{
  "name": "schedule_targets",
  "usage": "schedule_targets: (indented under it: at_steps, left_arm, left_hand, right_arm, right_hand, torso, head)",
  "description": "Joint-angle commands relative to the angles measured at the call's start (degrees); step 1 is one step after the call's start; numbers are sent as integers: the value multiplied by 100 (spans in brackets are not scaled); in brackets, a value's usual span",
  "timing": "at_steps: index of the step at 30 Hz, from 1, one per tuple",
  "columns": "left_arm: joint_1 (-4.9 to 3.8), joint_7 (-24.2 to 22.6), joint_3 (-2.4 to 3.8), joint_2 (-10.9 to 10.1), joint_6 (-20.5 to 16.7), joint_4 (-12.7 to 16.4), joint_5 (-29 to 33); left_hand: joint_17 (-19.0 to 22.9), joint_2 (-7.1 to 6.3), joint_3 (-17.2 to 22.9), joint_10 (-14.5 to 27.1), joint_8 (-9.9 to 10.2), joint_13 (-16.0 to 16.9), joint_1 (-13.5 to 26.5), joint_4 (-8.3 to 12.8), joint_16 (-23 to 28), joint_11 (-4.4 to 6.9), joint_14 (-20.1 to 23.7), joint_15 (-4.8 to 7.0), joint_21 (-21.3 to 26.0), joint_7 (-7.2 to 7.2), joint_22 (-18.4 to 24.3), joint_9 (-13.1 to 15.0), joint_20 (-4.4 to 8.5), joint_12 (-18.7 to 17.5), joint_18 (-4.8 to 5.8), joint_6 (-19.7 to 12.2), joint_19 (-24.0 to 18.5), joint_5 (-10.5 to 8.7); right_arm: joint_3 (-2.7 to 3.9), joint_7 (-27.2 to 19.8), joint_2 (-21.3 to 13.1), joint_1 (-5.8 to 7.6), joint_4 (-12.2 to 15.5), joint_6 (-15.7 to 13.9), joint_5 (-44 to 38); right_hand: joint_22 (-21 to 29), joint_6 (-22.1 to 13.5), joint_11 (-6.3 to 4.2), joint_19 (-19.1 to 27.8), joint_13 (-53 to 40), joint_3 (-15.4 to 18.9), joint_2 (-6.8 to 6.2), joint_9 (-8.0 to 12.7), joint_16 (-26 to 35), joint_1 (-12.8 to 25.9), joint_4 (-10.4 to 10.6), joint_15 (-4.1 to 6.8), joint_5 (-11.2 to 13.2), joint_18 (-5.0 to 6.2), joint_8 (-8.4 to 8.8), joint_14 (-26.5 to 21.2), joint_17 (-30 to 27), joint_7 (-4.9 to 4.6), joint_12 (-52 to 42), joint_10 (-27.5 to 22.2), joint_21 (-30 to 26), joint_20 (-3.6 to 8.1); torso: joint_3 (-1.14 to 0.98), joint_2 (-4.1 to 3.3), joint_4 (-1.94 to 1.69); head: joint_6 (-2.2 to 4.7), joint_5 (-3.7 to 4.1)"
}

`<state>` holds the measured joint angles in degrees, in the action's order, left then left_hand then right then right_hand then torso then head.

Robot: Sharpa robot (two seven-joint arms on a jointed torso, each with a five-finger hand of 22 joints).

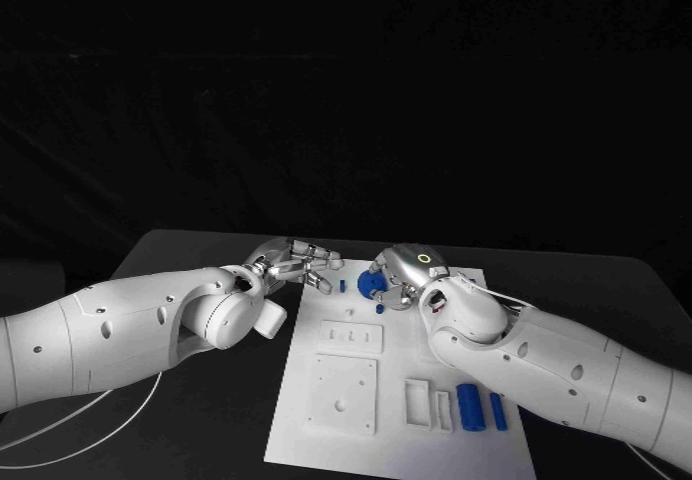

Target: Assemble the parts on the task board

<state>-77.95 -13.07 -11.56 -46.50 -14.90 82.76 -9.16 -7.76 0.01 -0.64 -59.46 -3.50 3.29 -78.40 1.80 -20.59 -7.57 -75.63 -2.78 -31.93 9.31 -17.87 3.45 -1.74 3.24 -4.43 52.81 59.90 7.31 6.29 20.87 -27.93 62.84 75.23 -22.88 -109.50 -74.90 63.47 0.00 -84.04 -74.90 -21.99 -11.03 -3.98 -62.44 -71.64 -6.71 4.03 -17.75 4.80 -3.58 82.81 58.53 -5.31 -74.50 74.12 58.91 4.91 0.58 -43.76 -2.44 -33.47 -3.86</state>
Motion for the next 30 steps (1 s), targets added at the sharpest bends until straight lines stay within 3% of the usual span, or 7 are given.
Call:
schedule_targets:
  at_steps: [1, 4, 9, 13, 21, 27, 30]
  left_arm:
    - [-7, -45, 6, 10, 35, 14, -12]
    - [-8, -45, 6, 12, 35, 13, -12]
    - [-8, -42, 6, 15, 35, 11, -12]
    - [-8, -37, 6, 15, 33, 10, -17]
    - [-8, -36, 6, 14, 31, 8, -21]
    - [-8, -37, 6, 18, 33, 0, -21]
    - [-7, -42, 6, 16, 37, -9, -21]
  left_hand:
    - [5, -47, 29, 46, -7, 8, 19, 13, -2, -3, 30, 11, -37, 1, 5, 1, 3, 21, -69, -39, -24, -33]
    - [5, -47, 29, 46, -7, 8, 19, 13, -2, -3, 30, 11, -37, 1, 5, 1, 3, 21, -69, -39, -24, -33]
    - [5, -47, 29, 46, -7, 8, 19, 13, -2, -3, 30, 11, -37, 1, 5, 1, 3, 21, -69, -39, -24, -33]
    - [5, -53, 39, 47, -8, 8, -5, 20, -2, -1, 30, 13, -40, 2, 7, 1, 4, 21, -70, -34, -23, -35]
    - [5, -50, 37, 47, -6, 8, 0, 16, -2, -3, 31, 11, -41, 3, 7, 1, 4, 20, -70, -38, -24, -36]
    - [5, -50, 37, 47, -6, 8, 0, 16, -2, -3, 31, 11, -41, 3, 7, 1, 4, 20, -70, -38, -24, -36]
    - [6, -52, 34, 53, -7, 8, 7, 7, -1, -4, 31, 10, -44, 3, 8, 1, 3, 20, -70, -41, -26, -35]
  right_arm:
    - [-3, -66, 17, -6, -37, 70, 6]
    - [-7, -84, 42, -6, -64, 89, 37]
    - [-14, -98, 85, -7, -97, 119, 98]
    - [-17, -91, 107, -7, -134, 150, 149]
    - [-20, -69, 109, -7, -177, 180, 201]
    - [-20, -72, 74, -7, -153, 136, 287]
    - [-19, -122, -29, -7, -54, -24, 457]
  right_hand:
    - [-255, -26, -5, -373, -1, 22, -13, -4, 32, 6, 3, 15, 17, 22, -2, 5, -7, -6, 35, 5, -32, 53]
    - [-248, -43, -2, -373, 0, 66, -9, -2, 32, 5, 29, 13, 67, 22, -1, 6, -8, -9, 38, 2, -35, 51]
    - [-227, -88, 5, -372, 9, 208, 14, -1, 43, 39, 210, 4, 428, 30, -1, 4, -20, -8, 49, -8, -58, 43]
    - [-206, -99, 7, -372, 20, 267, -6, -3, 57, 43, 394, 5, 454, 38, -2, 2, -31, -11, 61, -19, -68, 43]
    - [-187, -124, 11, -369, 41, 337, -18, -2, 73, 63, 524, 3, 552, 45, -2, 1, -44, -15, 81, -38, -85, 42]
    - [-170, -148, 15, -370, 54, 423, -37, -5, 84, 181, 803, 0, 694, 56, -3, 2, -53, -15, 87, -45, -91, 38]
    - [-158, -182, 19, -369, 70, 466, -81, -7, 89, 233, 935, -2, 966, 65, -5, 1, -58, -16, 102, -56, -105, 37]
  torso:
    - [2, 3, -3]
    - [2, 2, -7]
    - [0, -1, -9]
    - [5, 1, -8]
    - [2, 1, 4]
    - [0, 5, 2]
    - [-7, 9, -3]
  head:
    - [-7, 6]
    - [-9, 11]
    - [-17, 9]
    - [-23, 9]
    - [-27, 5]
    - [-16, 6]
    - [-6, 15]
